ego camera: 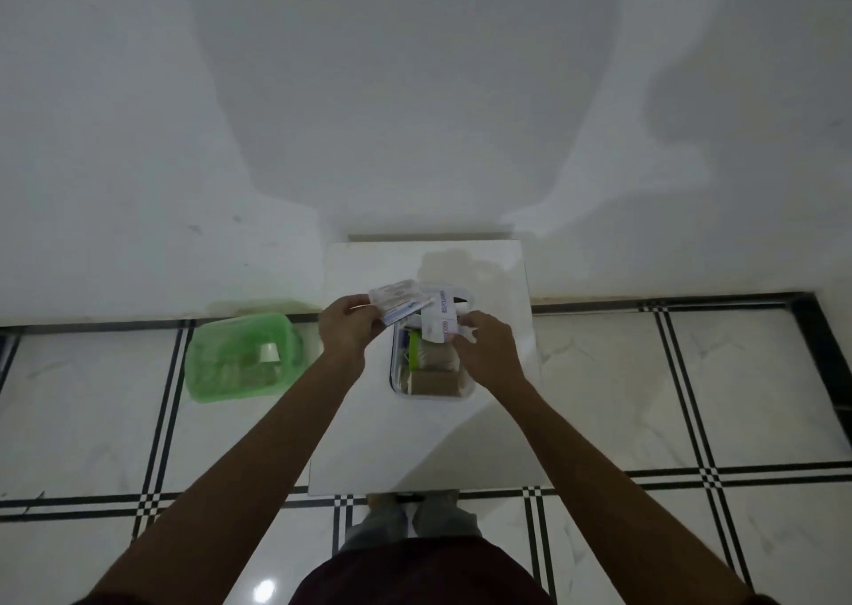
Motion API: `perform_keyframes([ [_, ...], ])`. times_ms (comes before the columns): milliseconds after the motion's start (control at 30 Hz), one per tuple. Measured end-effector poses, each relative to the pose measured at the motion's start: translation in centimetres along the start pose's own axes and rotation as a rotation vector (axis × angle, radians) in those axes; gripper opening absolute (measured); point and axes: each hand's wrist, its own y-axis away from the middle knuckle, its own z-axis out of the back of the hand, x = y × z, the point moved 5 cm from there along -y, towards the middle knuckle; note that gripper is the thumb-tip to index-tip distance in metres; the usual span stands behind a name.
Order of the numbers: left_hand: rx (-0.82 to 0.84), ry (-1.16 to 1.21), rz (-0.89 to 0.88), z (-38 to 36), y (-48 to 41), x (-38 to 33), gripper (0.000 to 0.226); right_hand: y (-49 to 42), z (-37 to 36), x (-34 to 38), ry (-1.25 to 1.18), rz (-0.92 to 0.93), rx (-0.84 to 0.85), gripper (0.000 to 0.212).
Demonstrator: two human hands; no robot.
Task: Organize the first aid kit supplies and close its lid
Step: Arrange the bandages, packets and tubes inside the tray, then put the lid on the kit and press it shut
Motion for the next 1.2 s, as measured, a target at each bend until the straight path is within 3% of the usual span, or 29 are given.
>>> perform_keyframes([
  [133, 0.107, -0.23, 0.012, -3.3, -0.8, 0.2, 0.014, 1.2, 0.7, -0.9, -0.073, 0.012, -0.016, 0.021],
  [267, 0.119, -0.432, -0.072, -5.5, -1.4, -0.5, 0.016, 1.2, 0.5, -1.7, -0.019, 0.05, 0.004, 0.047],
  [367, 0.111, -0.735, -0.281, -6.0, -2.1, -0.8, 0.021, 0.6, 0.8, -1.7, 0.025, 0.075, -0.033, 0.06],
  [600, 0.204, -1.076, -0.659, -6.4, -0.8, -0.1, 0.021, -1.3, -0.6, -1.2, 0.402, 0.25, -0.001, 0.046],
  [733, 0.31, -1.333, -0.652, -5.8, -0.6, 1.6, 0.026, -1.8, -2.4, -2.8, 0.463, 0.146, 0.156, 0.045],
  [800, 0.329, -1.36, -0.669, -5.1, -0.7, 2.0, 0.033, -1.6, -2.2, -2.8, 0.389, 0.153, 0.117, 0.04],
  [867, 0.305, -1.376, -0.807, -4.5, -0.4, 1.7, 0.043, -1.3, -1.7, -2.6, 0.319, 0.203, 0.015, 0.037],
  [967, 0.374, -1.415, -0.992, -4.3, -0.1, 1.5, 0.054, -1.5, -1.9, -2.4, 0.294, 0.273, 0.034, 0.053],
  [1200, 0.42, -1.363, -0.882, -4.6, 0.0, 1.5, 0.044, -3.2, -3.1, -2.9, 0.522, 0.265, 0.177, 0.072],
])
